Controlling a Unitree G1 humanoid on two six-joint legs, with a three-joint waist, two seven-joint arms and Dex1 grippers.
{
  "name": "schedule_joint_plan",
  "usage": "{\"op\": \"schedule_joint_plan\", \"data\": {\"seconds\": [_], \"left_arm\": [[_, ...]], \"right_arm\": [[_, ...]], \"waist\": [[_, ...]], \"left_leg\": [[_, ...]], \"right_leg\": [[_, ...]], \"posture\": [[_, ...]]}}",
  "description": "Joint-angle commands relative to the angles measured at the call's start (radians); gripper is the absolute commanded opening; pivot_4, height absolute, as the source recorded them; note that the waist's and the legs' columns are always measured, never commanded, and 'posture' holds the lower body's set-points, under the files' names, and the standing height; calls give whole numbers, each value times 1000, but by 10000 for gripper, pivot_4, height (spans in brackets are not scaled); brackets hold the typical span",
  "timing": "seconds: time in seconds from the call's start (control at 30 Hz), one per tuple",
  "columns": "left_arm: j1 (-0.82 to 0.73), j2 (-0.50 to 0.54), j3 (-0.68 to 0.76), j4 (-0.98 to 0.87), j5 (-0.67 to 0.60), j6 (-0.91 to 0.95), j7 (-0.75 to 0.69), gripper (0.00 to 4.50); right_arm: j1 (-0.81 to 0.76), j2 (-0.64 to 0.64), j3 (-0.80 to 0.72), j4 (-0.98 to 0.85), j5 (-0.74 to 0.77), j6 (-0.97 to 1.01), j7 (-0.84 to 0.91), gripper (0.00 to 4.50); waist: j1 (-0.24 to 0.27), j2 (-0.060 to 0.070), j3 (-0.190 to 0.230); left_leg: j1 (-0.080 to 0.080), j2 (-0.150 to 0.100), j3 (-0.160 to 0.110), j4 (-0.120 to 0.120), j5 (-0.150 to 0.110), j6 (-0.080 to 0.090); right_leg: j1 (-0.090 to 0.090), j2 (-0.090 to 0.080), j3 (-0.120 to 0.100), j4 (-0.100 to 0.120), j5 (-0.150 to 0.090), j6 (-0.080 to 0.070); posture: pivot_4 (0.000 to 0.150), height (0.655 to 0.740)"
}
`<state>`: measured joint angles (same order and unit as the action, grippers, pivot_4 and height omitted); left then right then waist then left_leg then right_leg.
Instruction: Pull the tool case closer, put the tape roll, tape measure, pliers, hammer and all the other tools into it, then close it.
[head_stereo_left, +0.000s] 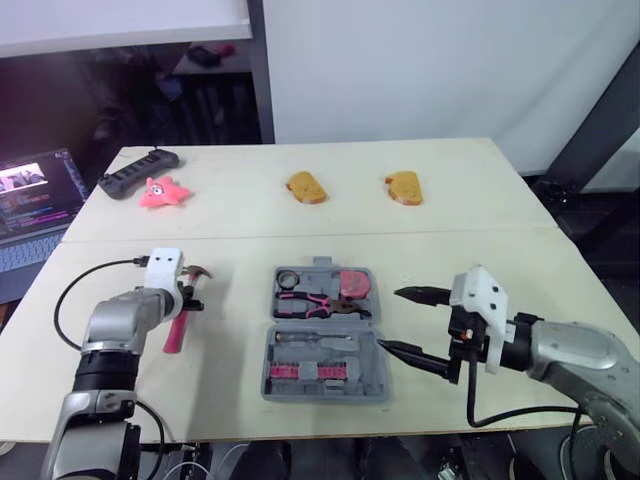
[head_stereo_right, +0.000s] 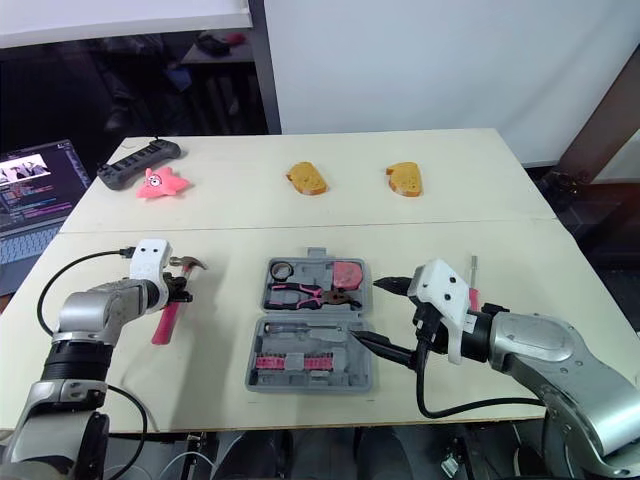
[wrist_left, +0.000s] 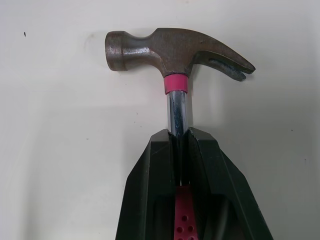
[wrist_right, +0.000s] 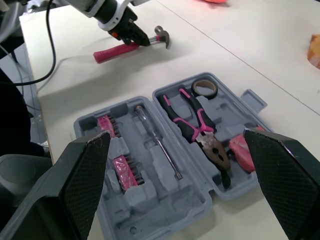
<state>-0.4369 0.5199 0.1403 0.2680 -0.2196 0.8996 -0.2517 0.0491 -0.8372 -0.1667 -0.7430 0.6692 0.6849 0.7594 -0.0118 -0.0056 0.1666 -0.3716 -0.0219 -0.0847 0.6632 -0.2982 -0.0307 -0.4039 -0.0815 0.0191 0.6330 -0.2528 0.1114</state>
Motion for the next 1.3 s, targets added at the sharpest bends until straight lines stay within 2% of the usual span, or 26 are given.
{"op": "schedule_joint_plan", "data": {"seconds": [0.03, 0.2, 0.3, 0.37, 0.5, 0.6, 0.7, 0.9, 0.97, 1.1, 1.3], "left_arm": [[58, 63, -21, -102, 41, -64, -41, 537], [96, 253, -79, -396, 23, -28, -203, 537], [82, 354, -140, -500, 1, -56, -347, 537], [44, 426, -223, -572, -24, -109, -513, 537], [-3, 449, -304, -648, -116, -104, -713, 537], [-25, 460, -387, -710, -157, -97, -834, 537], [-48, 434, -503, -738, -113, -129, -879, 537], [-100, 327, -691, -780, -18, -111, -857, 537], [-149, 277, -790, -730, 93, -143, -828, 537], [-270, 134, -892, -703, 146, -4, -784, 537], [-402, 15, -954, -657, 146, 183, -769, 537]], "right_arm": [[10, -6, -11, -35, -3, 1, -16, 45000], [60, 6, -48, -57, 13, 21, -60, 45000], [89, 11, -67, -68, 16, 31, -83, 45000], [113, 28, -71, -78, 8, 30, -113, 45000], [162, 38, -76, -95, -22, 24, -142, 45000], [232, 48, -134, -114, -27, 19, -159, 45000], [319, 42, -203, -123, -44, 7, -146, 45000], [419, 36, -307, -141, -56, -5, -109, 45000], [430, 36, -315, -138, -59, -7, -101, 45000], [445, 36, -320, -134, -71, -14, -93, 45000], [447, 41, -314, -135, -75, -12, -90, 45000]], "waist": [[-3, -1, 0], [0, -10, 6], [15, -10, 7], [25, -9, 7], [24, -8, 7], [18, -9, 9], [17, -8, 9], [20, -9, 9], [22, -10, 10], [24, -11, 10], [18, -10, 10]], "left_leg": [[0, 0, 0, 0, 0, 0], [-3, 1, -1, -1, 0, -1], [-4, 0, -1, -1, 1, -2], [-4, -1, 0, -1, 1, -2], [-4, -1, 3, 0, 1, -2], [-4, -1, 3, 0, 1, -2], [-3, 1, 3, -1, 1, -2], [-3, 1, 3, 0, 1, -1], [-4, 0, 3, 0, 1, -1], [-4, 0, 3, 2, 1, -1], [-3, 0, 2, 1, 0, 0]], "right_leg": [[-1, 0, 0, 0, 0, 0], [-4, 1, 1, 0, 0, 0], [-3, -1, 0, -2, 0, -1], [-2, -3, 2, -4, -1, -2], [-1, -3, 2, -5, -2, -4], [-2, -1, 2, -4, -2, -4], [-2, 1, 2, -3, -2, -4], [-1, 1, 2, -3, -2, -4], [-1, 1, 2, -3, -2, -3], [0, 1, 1, -3, -1, -2], [0, 2, 1, -2, -1, 1]], "posture": [[1500, 7400], [1500, 7400], [1500, 7400], [1500, 7400], [1500, 7400], [1500, 7400], [1500, 7400], [1500, 7400], [1500, 7400], [1500, 7400], [1500, 7400]]}}
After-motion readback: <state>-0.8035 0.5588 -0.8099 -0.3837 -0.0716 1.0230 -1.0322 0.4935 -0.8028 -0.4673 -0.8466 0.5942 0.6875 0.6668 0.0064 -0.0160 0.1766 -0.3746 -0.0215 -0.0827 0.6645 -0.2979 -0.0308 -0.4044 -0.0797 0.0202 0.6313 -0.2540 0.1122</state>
